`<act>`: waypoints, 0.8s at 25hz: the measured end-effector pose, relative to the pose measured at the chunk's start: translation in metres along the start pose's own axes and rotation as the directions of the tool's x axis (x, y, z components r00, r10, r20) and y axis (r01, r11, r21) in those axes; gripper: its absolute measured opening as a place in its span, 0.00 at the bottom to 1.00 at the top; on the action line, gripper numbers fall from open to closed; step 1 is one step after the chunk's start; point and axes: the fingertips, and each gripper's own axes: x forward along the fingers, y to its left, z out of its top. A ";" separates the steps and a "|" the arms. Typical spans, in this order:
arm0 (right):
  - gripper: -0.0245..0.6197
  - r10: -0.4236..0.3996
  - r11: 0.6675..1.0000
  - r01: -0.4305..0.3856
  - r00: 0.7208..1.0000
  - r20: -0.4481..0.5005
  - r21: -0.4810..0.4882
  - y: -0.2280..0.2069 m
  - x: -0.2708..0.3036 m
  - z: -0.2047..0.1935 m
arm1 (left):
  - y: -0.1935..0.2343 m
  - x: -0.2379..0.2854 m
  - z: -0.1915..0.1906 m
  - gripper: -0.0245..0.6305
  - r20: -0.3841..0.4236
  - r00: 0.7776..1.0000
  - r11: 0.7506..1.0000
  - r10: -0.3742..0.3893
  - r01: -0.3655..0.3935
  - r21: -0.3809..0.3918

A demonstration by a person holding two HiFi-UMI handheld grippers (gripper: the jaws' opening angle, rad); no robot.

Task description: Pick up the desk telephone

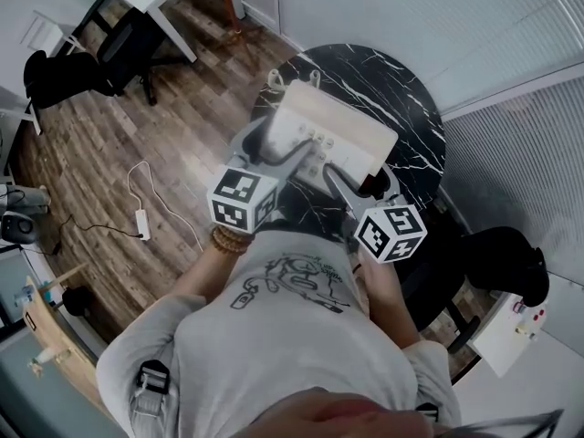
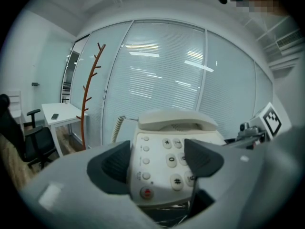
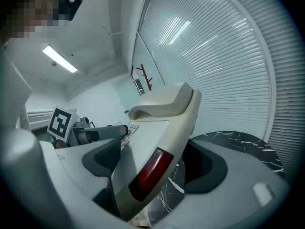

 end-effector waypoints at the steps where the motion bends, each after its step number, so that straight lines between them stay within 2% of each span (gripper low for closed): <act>1: 0.66 -0.001 1.000 0.001 1.000 0.001 0.000 0.000 0.000 0.000 | 0.000 0.000 0.000 0.58 -0.001 1.000 1.000 0.000 0.000 0.000; 20: 0.66 -0.004 1.000 0.004 1.000 -0.006 0.015 -0.010 0.002 -0.004 | -0.001 0.009 -0.007 0.58 -0.014 1.000 1.000 0.002 -0.002 -0.010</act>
